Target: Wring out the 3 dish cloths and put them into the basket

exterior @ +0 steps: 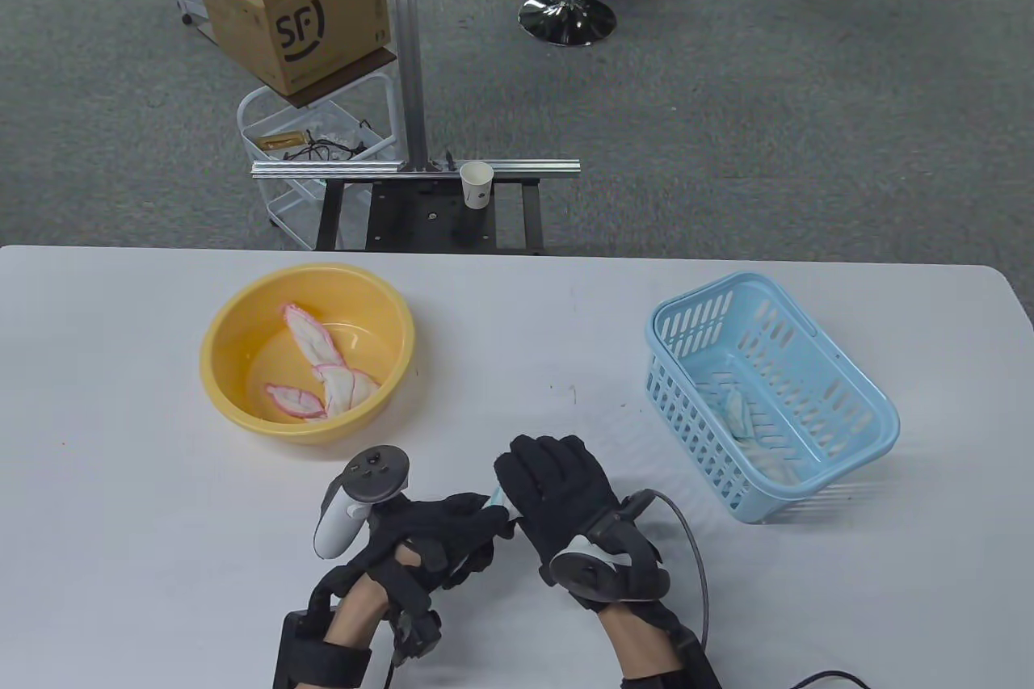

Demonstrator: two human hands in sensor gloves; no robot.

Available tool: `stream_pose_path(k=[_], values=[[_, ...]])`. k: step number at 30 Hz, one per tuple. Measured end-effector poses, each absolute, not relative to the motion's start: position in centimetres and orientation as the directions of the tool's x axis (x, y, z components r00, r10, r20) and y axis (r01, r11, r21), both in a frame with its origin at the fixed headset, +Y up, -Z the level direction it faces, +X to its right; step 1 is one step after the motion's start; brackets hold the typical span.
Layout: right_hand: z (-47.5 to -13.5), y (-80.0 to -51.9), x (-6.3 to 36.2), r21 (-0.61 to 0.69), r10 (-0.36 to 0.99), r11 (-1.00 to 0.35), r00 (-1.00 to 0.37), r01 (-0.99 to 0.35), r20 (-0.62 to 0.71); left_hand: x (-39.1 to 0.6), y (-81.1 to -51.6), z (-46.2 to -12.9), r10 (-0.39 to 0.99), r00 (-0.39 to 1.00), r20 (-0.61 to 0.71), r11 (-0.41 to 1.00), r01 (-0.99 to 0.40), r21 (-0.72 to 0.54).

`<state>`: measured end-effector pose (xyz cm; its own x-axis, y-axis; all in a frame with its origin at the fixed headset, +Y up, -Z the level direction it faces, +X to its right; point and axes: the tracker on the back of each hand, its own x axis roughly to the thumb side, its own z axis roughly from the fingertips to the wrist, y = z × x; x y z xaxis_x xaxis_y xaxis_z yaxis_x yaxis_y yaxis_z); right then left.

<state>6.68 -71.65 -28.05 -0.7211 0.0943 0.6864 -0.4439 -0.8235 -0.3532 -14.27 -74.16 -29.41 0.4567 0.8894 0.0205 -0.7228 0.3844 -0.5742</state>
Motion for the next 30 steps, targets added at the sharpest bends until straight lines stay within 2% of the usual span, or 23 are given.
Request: stream_pose_path(k=[4,8,12,15,18,21,23,26,30], values=[[-28.5,-72.1,6.5,-0.261,0.175,-0.861,-0.735,-0.437,0.655,-14.1,-73.3,-29.1,0.721,0.671,0.176,0.673,-0.616,-0.409],[-28.9,-72.5,6.6,-0.143,0.313,-0.859,-0.726,-0.491,0.612,-13.5,-72.5,-28.6,0.557,0.781,0.284,0.828,-0.496,-0.260],[-29.3,-72.9,6.8,-0.034,0.436,-0.838,-0.705,-0.545,0.559,-13.1,-72.2,-28.3,0.436,0.829,0.351,0.900,-0.407,-0.155],[-29.5,-73.3,7.1,0.005,0.489,-0.819,-0.692,-0.574,0.531,-13.0,-72.0,-28.2,0.432,0.828,0.359,0.901,-0.411,-0.137],[-29.6,-73.6,7.5,-0.014,0.507,-0.799,-0.686,-0.601,0.522,-13.7,-72.0,-28.4,0.478,0.813,0.333,0.876,-0.469,-0.115],[-29.6,-73.5,8.1,-0.072,0.506,-0.775,-0.685,-0.627,0.524,-15.6,-72.4,-28.9,0.610,0.751,0.254,0.787,-0.611,-0.087],[-29.5,-73.5,8.3,-0.100,0.490,-0.773,-0.689,-0.627,0.535,-16.9,-73.0,-29.2,0.751,0.641,0.161,0.658,-0.746,-0.104],[-29.3,-73.3,8.2,-0.166,0.400,-0.797,-0.713,-0.581,0.576,-18.4,-74.4,-29.5,0.936,0.353,0.003,0.350,-0.926,-0.140],[-28.4,-72.5,7.3,-0.294,0.208,-0.812,-0.721,-0.504,0.661,-19.3,-76.2,-29.8,0.983,-0.035,-0.181,-0.071,-0.978,-0.196]])
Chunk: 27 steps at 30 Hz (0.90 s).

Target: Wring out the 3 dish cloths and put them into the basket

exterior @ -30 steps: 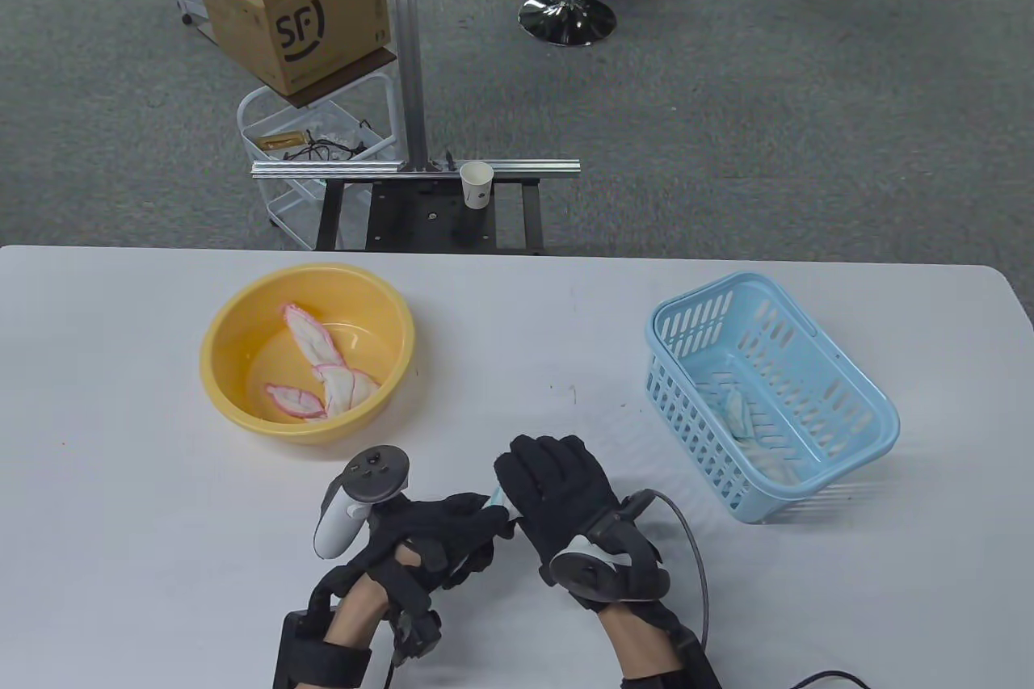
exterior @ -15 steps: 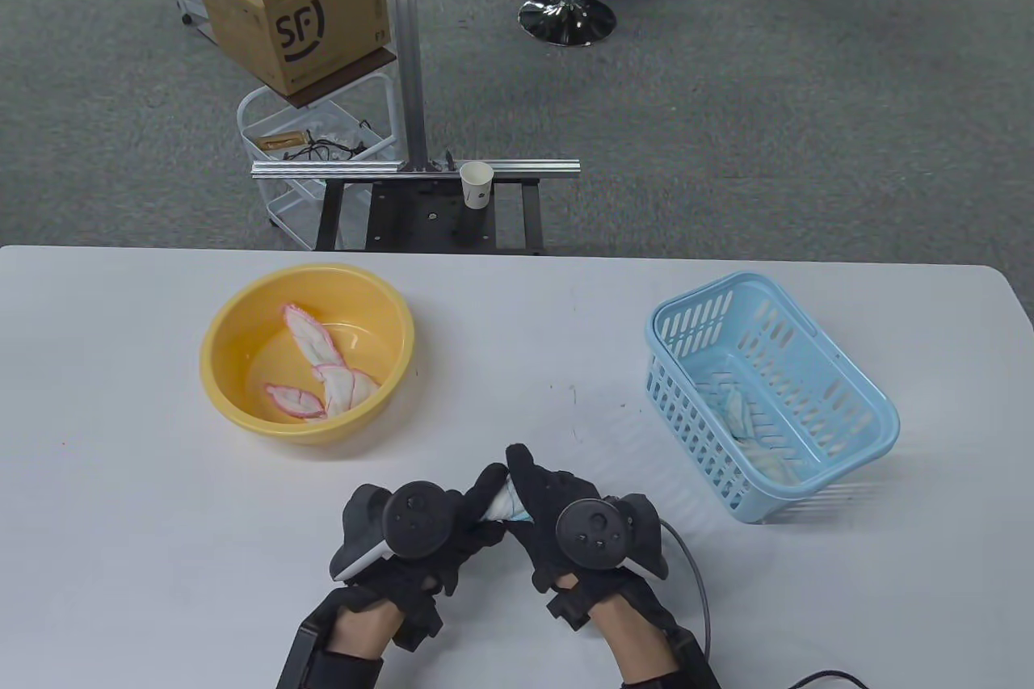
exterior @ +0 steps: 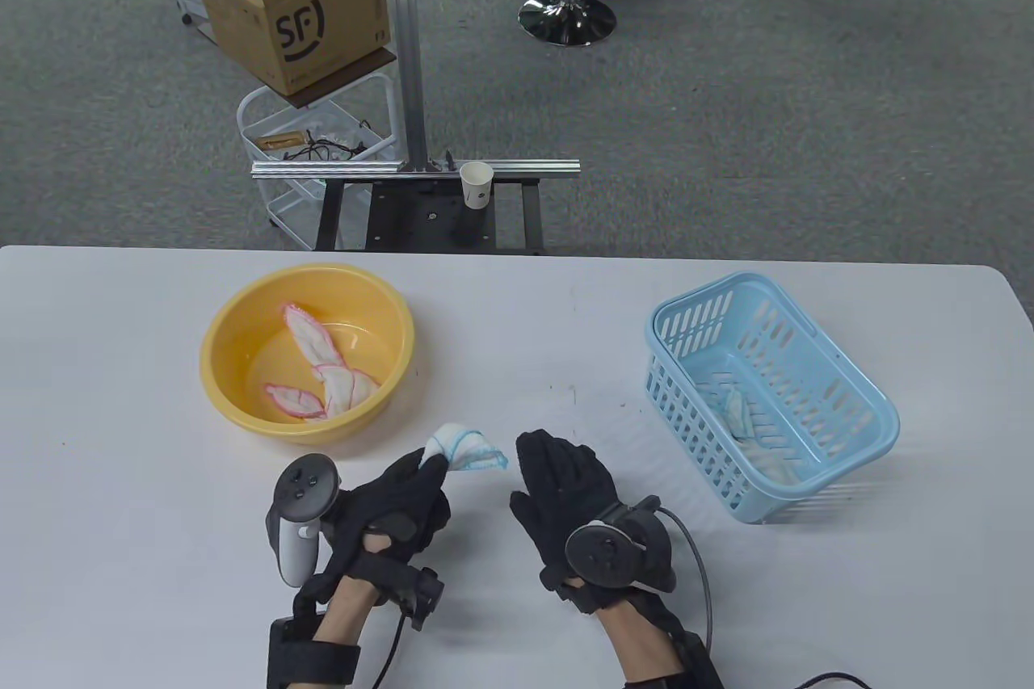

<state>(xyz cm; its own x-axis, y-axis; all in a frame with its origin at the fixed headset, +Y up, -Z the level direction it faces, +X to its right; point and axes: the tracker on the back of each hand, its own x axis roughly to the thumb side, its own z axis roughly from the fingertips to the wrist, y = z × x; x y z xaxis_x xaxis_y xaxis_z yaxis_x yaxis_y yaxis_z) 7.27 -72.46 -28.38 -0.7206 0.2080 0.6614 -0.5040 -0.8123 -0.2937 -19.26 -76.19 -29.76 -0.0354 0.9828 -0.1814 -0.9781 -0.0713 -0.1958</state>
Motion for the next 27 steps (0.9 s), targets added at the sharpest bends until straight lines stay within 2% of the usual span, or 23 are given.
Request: stream_pose_path(k=[3,4,5,7,8,12,17,18,20,23,27], values=[[-27.8,-71.9,6.1,-0.333,0.103,-0.834,-0.716,-0.441,0.691,-18.3,-77.3,-29.9,0.933,-0.198,-0.302,-0.287,-0.913,-0.290],[-27.8,-71.9,6.0,-0.336,0.090,-0.838,-0.717,-0.430,0.692,-17.8,-77.5,-29.9,0.916,-0.212,-0.342,-0.327,-0.886,-0.328],[-27.7,-71.9,5.7,-0.350,0.063,-0.845,-0.725,-0.404,0.686,-16.8,-77.8,-29.9,0.890,-0.238,-0.390,-0.403,-0.811,-0.424],[-27.7,-71.9,5.6,-0.369,0.027,-0.854,-0.740,-0.367,0.672,-15.0,-78.0,-29.6,0.836,-0.262,-0.482,-0.519,-0.663,-0.540],[-27.7,-71.9,5.8,-0.378,0.029,-0.846,-0.740,-0.376,0.671,-14.3,-77.9,-29.4,0.832,-0.247,-0.497,-0.531,-0.611,-0.586],[-27.2,-71.4,6.7,-0.459,-0.004,-0.772,-0.719,-0.440,0.695,-12.3,-77.5,-28.9,0.873,-0.131,-0.470,-0.457,-0.558,-0.693],[-26.7,-70.5,7.1,-0.525,-0.021,-0.674,-0.698,-0.519,0.716,-11.7,-76.9,-28.7,0.887,-0.131,-0.443,-0.446,-0.491,-0.748],[-26.7,-70.5,7.1,-0.522,-0.021,-0.680,-0.698,-0.515,0.716,-11.7,-76.8,-28.7,0.895,-0.114,-0.430,-0.427,-0.495,-0.756],[-26.9,-70.6,7.0,-0.498,-0.002,-0.701,-0.697,-0.510,0.717,-12.2,-76.4,-29.0,0.942,-0.006,-0.336,-0.282,-0.559,-0.780],[-27.3,-71.1,6.7,-0.460,0.007,-0.749,-0.700,-0.476,0.714,-13.1,-75.5,-29.4,0.964,0.225,-0.139,0.044,-0.658,-0.752],[-27.7,-71.7,5.9,-0.356,0.063,-0.836,-0.718,-0.417,0.694,-13.5,-74.5,-29.4,0.839,0.541,0.047,0.441,-0.628,-0.642]])
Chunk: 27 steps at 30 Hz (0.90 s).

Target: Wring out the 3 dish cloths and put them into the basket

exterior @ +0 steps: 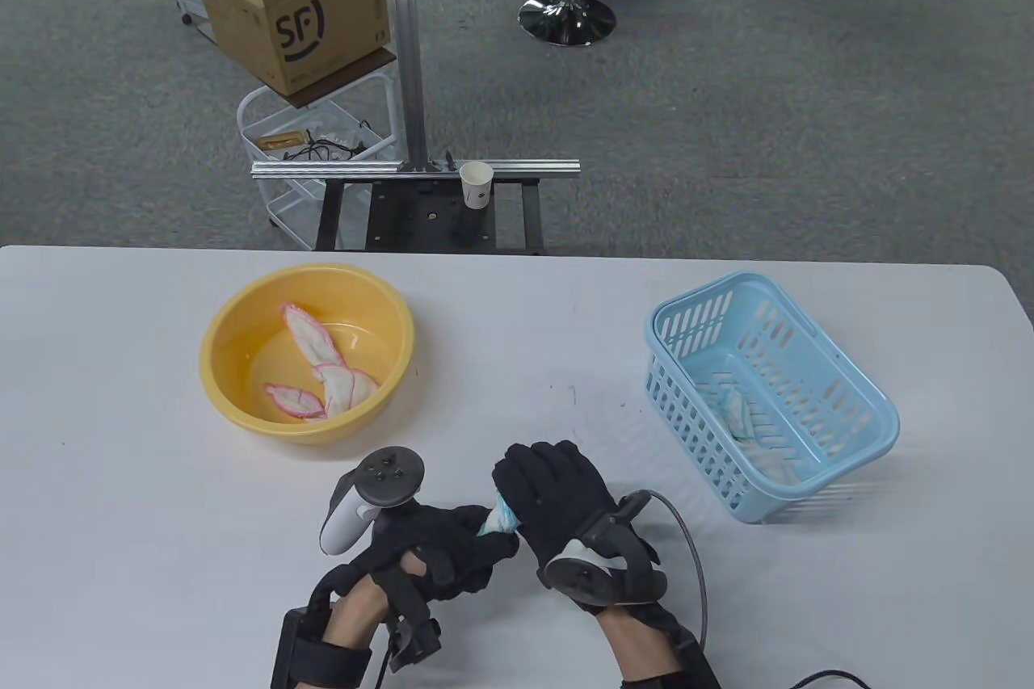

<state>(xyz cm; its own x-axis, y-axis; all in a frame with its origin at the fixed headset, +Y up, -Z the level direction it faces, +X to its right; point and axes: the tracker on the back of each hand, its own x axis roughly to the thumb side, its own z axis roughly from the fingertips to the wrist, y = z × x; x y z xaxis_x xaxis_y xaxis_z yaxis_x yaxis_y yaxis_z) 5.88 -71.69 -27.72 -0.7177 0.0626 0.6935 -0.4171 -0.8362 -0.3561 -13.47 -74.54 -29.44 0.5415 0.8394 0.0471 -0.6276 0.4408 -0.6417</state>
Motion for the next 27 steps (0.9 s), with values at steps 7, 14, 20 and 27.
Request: stream_pose_path(k=[7,14,20,27], values=[[-28.1,-72.1,5.0,-0.301,0.048,-0.904,-0.773,-0.303,0.633,-12.4,-74.3,-29.2,0.540,0.809,0.232,0.803,-0.412,-0.431],[-28.0,-71.8,4.6,-0.243,0.116,-0.923,-0.820,-0.297,0.561,-12.0,-73.9,-28.9,0.291,0.904,0.313,0.950,-0.234,-0.208],[-27.9,-71.6,4.4,-0.172,0.203,-0.929,-0.841,-0.327,0.502,-12.0,-73.6,-28.5,0.161,0.929,0.332,0.987,-0.157,-0.040],[-28.7,-72.1,5.2,0.010,0.424,-0.888,-0.808,-0.460,0.409,-11.7,-73.3,-28.2,0.078,0.928,0.364,0.991,-0.113,0.074]])
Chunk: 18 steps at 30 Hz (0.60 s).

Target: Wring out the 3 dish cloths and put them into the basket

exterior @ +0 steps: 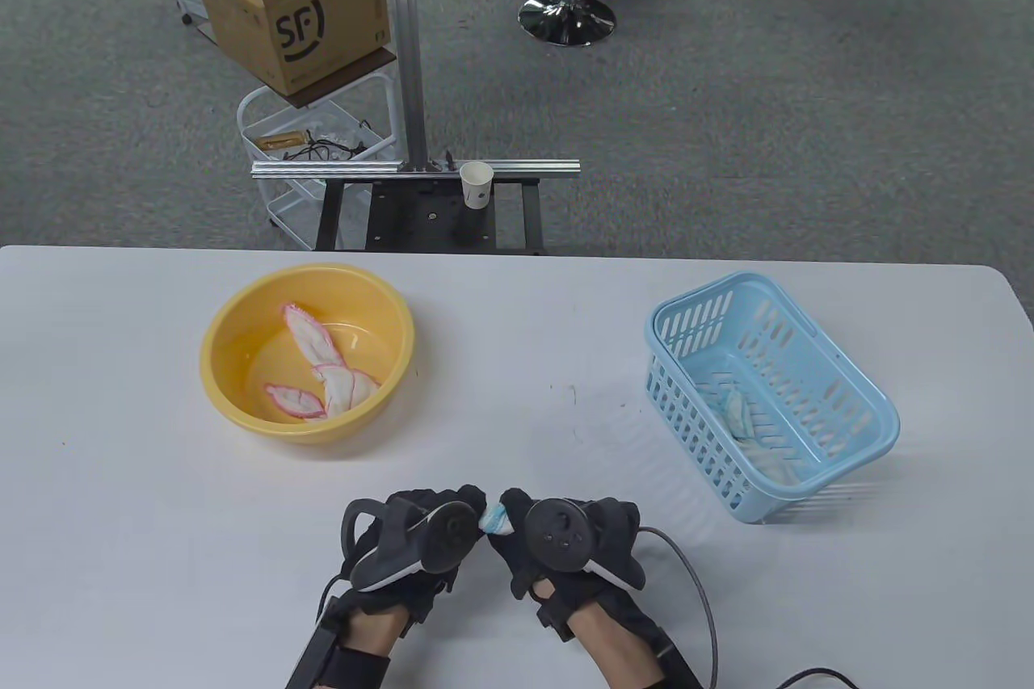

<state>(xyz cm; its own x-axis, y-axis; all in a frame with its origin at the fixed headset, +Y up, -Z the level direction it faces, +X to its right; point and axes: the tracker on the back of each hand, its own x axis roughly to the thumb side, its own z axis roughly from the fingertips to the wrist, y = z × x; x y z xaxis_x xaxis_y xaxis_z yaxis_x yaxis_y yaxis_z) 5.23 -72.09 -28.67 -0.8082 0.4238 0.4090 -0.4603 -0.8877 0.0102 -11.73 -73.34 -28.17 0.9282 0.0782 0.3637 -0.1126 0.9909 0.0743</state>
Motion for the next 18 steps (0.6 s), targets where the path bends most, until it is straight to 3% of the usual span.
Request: stream_pose_path(k=[9,14,18], values=[[-30.2,-74.1,6.9,0.315,0.742,-0.668,-0.630,-0.674,0.228,-11.6,-72.6,-27.7,0.080,0.907,0.413,0.983,-0.141,0.119],[-30.5,-74.6,7.6,0.339,0.804,-0.591,-0.567,-0.732,0.178,-11.6,-72.2,-27.5,0.089,0.908,0.410,0.977,-0.160,0.143],[-30.1,-73.8,7.7,0.232,0.724,-0.688,-0.631,-0.688,0.278,-12.3,-71.8,-27.5,0.124,0.911,0.393,0.966,-0.201,0.161]])
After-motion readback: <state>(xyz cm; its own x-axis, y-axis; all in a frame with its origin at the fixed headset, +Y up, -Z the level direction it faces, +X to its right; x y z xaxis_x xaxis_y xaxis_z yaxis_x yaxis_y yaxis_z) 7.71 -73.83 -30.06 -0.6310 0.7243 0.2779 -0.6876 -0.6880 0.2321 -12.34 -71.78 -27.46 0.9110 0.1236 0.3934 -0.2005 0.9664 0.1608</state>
